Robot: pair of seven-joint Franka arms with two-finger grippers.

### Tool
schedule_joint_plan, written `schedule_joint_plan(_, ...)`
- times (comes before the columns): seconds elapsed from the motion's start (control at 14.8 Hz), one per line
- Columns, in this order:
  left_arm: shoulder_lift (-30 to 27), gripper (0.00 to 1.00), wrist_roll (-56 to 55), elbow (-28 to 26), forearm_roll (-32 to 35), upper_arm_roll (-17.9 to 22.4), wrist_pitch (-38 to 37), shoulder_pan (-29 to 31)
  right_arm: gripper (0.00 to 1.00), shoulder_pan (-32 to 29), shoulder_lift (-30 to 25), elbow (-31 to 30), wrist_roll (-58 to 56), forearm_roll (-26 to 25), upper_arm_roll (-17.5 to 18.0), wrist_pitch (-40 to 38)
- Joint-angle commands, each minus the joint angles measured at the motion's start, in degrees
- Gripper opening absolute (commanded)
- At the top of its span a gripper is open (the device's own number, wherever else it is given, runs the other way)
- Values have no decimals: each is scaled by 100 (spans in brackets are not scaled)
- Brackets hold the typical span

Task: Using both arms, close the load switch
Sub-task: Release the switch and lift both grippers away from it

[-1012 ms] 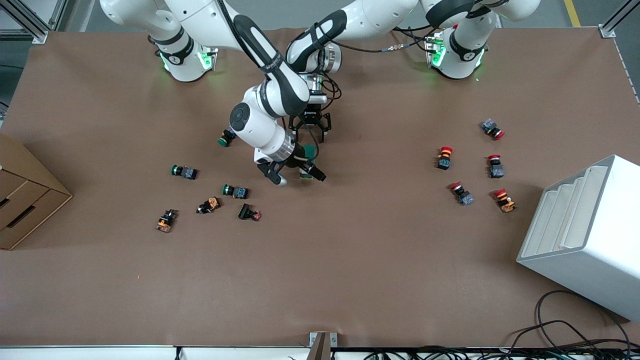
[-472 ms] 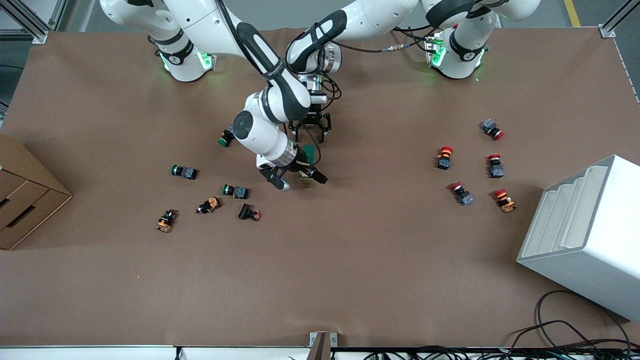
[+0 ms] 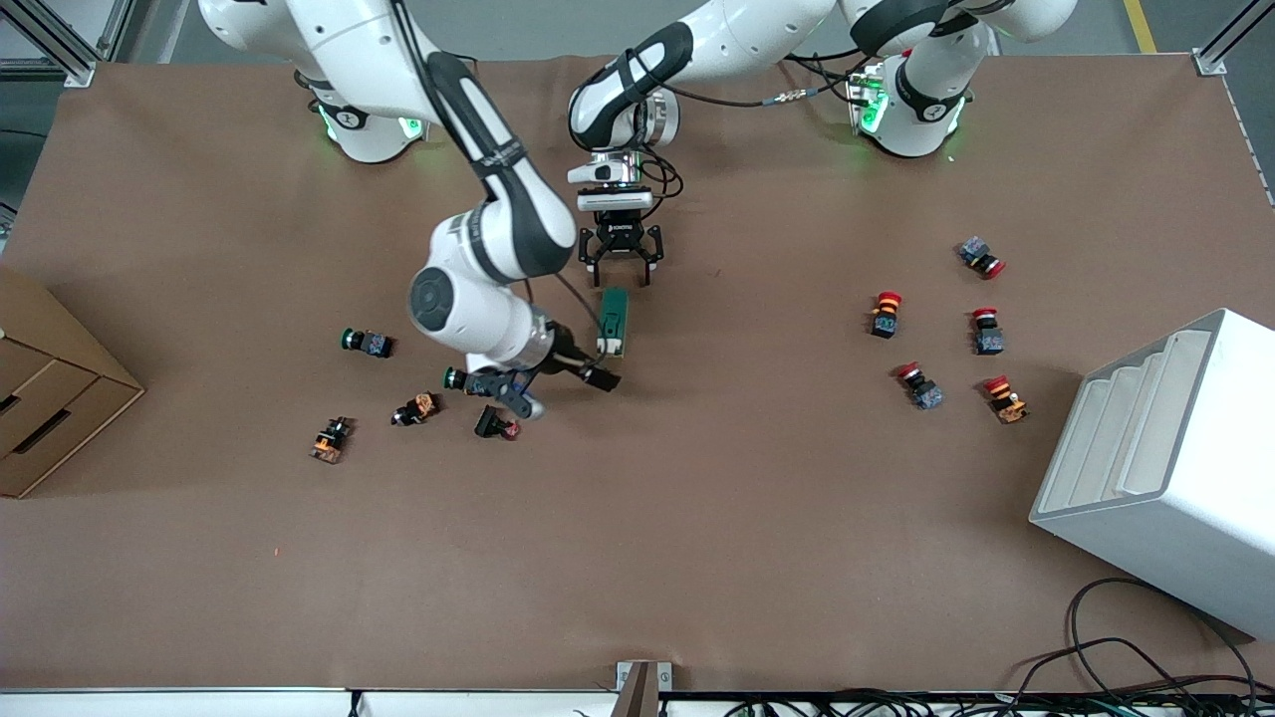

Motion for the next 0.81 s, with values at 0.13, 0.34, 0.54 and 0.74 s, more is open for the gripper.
schedule_joint_plan(0.13, -426, 98, 860, 445, -1100, 2, -6, 13, 100, -100, -225, 839, -687, -1420, -937, -1988)
schedule_joint_plan(0.34, -936, 98, 2036, 838, -2195, -33, 3, 259, 100, -189, -480, 876, -2154, -1684, -1639, -2762)
schedule_joint_plan(0.54, -1446, 98, 3854, 1708, -3804, 2, -6, 706, 100, -459, -892, 937, -2799, -2789, -1958, -3475)
schedule_joint_plan(0.74, -1999, 99, 5331, 2070, -4747, -15, -6, 1557, 100, -1861, -1288, 1077, -3256, -3301, -996, -3871)
